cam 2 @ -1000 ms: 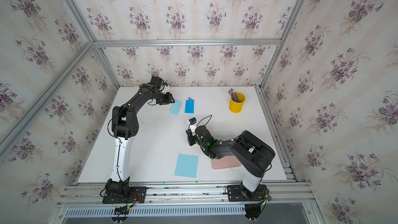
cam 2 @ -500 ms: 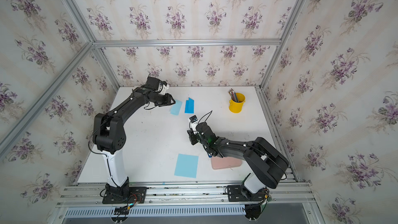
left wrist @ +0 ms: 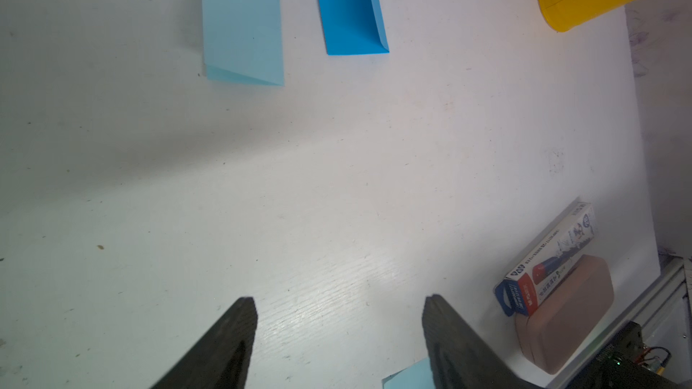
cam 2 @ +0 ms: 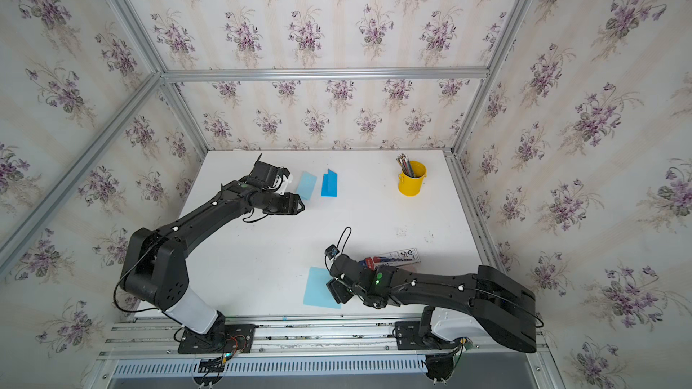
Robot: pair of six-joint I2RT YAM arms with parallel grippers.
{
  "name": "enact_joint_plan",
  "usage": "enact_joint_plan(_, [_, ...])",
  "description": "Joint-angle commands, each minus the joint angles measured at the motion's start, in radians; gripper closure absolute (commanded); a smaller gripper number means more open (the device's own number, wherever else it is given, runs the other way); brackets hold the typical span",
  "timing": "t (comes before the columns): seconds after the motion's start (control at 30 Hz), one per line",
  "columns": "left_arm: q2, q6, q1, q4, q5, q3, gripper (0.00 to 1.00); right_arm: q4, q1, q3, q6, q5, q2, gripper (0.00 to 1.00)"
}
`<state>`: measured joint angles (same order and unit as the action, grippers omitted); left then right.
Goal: Fold the square paper along the opposite sides
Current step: Move the paper at the center of the board.
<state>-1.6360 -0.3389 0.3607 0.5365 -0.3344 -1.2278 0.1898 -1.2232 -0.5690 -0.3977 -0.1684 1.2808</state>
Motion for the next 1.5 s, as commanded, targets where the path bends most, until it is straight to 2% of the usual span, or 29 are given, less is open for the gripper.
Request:
enact_joint_plan(0.0, [0.016, 0.014, 0.01, 0.004, 0.048, 0.018, 0.16, 0.107, -0.024, -0.026, -0.116, -0.155, 0.048, 0.2])
enact_joint_plan(0.1, [0.027, 0.005, 0.011, 0.009, 0.069, 0.039, 0.06, 0.169, -0.024, -0.072, -0.179, -0.28, 0.125, 0.0])
enact_joint_plan(0.17, [0.037, 0.0, 0.011, 0.007, 0.09, 0.053, 0.01, 0.198, -0.025, -0.104, -0.192, -0.342, 0.17, 0.0])
enact_joint_plan(0.27, [0.045, -0.004, 0.011, 0.01, 0.107, 0.066, 0.01, 0.222, -0.024, -0.145, -0.196, -0.402, 0.221, 0.0])
enact_joint_plan(0.33, [0.045, -0.004, 0.012, 0.015, 0.104, 0.068, 0.01, 0.233, -0.026, -0.173, -0.182, -0.385, 0.229, 0.0])
enact_joint_plan(0.4, [0.048, -0.004, 0.014, 0.018, 0.1, 0.067, 0.01, 0.206, -0.048, -0.168, -0.14, -0.331, 0.192, 0.03])
enact_joint_plan(0.6, [0.072, -0.013, 0.024, -0.004, 0.073, 0.098, 0.01, 0.025, -0.095, -0.035, -0.057, -0.167, 0.043, 0.23])
enact_joint_plan(0.77, [0.087, -0.027, 0.03, -0.015, 0.046, 0.133, 0.01, -0.066, -0.098, -0.017, -0.033, -0.135, 0.116, 0.26])
enact_joint_plan(0.87, [0.097, -0.028, 0.03, -0.025, 0.024, 0.155, 0.01, -0.099, -0.094, -0.023, -0.035, -0.164, 0.169, 0.32])
enact_joint_plan(1.13, [0.104, -0.042, 0.03, -0.037, -0.018, 0.183, 0.01, -0.187, 0.057, -0.038, 0.054, -0.113, 0.233, 0.36])
enact_joint_plan(1.23, [0.105, -0.052, 0.032, -0.047, -0.067, 0.206, 0.01, -0.221, 0.132, -0.065, 0.106, -0.078, 0.278, 0.37])
enact_joint_plan(1.4, [0.115, -0.082, 0.037, -0.062, -0.1, 0.257, 0.01, -0.304, 0.292, -0.131, 0.158, 0.041, 0.389, 0.37])
enact_joint_plan(1.47, [0.117, -0.101, 0.043, -0.07, -0.118, 0.273, 0.01, -0.305, 0.321, -0.188, 0.18, 0.062, 0.422, 0.37])
